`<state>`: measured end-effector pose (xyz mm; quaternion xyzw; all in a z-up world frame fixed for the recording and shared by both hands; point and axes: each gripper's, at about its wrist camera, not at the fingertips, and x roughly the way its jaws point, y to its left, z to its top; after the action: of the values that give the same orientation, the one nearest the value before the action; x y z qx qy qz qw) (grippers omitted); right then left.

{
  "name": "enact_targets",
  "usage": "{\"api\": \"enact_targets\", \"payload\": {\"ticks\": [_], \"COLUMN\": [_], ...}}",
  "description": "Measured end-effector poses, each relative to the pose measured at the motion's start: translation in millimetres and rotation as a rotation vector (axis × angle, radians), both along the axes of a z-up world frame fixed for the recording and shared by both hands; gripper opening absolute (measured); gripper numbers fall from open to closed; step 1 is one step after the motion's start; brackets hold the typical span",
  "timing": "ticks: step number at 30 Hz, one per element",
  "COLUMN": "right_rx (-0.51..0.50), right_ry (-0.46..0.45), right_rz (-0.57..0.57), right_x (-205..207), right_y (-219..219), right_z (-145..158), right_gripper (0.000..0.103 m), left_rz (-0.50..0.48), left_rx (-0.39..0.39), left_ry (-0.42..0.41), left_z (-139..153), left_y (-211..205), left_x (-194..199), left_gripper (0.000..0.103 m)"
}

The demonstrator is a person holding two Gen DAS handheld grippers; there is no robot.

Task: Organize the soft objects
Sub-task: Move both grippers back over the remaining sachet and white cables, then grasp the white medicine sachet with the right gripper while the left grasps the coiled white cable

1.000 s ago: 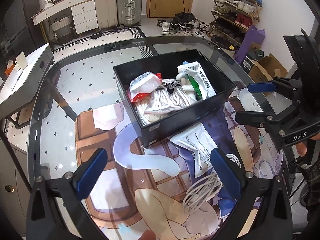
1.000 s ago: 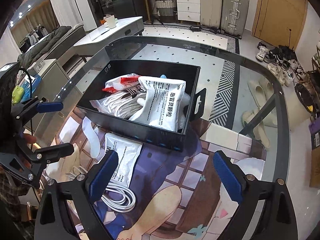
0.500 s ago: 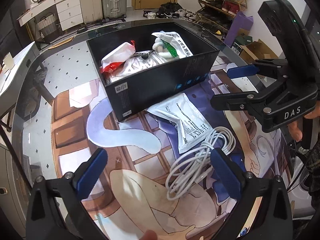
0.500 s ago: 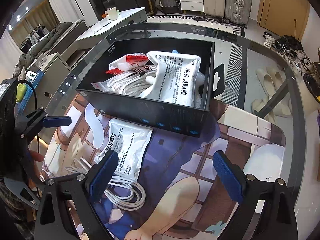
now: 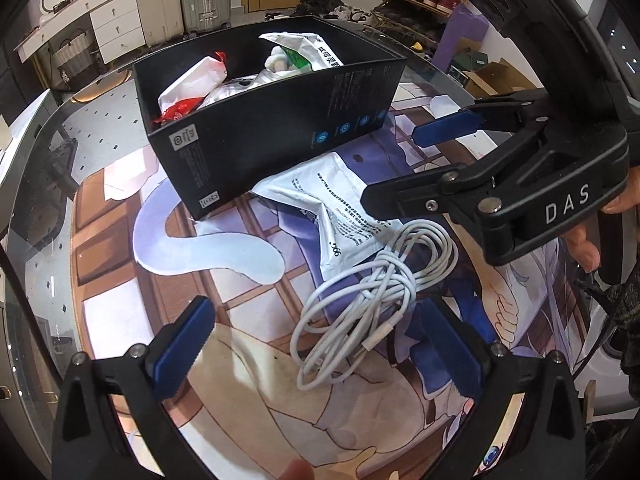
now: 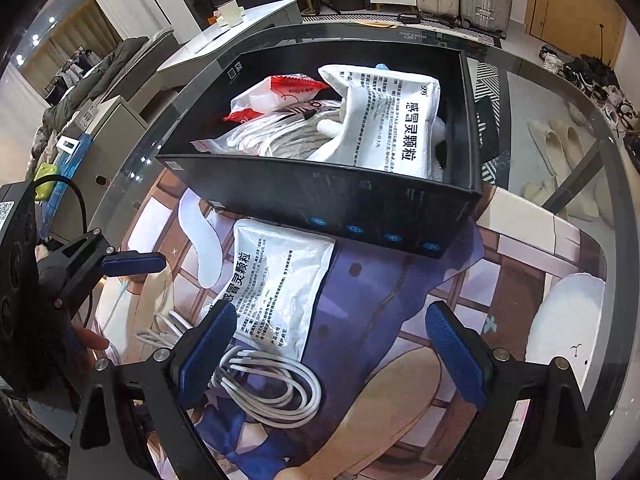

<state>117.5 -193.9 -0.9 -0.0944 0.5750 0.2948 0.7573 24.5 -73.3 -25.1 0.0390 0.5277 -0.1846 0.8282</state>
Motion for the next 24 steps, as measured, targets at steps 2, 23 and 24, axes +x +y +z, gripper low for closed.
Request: {"api": "enact_targets", "payload": {"ticks": [2,23,24], "right_rx": [-0.001,0.002,0.000], "right_ry": [0.005,0.049,0.050], "right_rz": [0.007,0.045,0.046], "right_x": [-1.9,-3.9,-4.2], "right_y": [4.2,59.5,61.8], "right_z": [-1.1,-18.6,-20.3], "right_gripper": [0.097,0.097,0.097], "left_rz": [-0.007,0.000,0.004], "left_rx": [0.004,-0.012,-0.021], "left_ry": [0.000,-0.004,-0.004], "left_z": [-0.9,-10.6,-10.1], "left_y": [-2.3,8.3,12.2], "left_x": [0.0,-11.5,-11.9], "left_gripper": [0.103,0.103,0.103]}}
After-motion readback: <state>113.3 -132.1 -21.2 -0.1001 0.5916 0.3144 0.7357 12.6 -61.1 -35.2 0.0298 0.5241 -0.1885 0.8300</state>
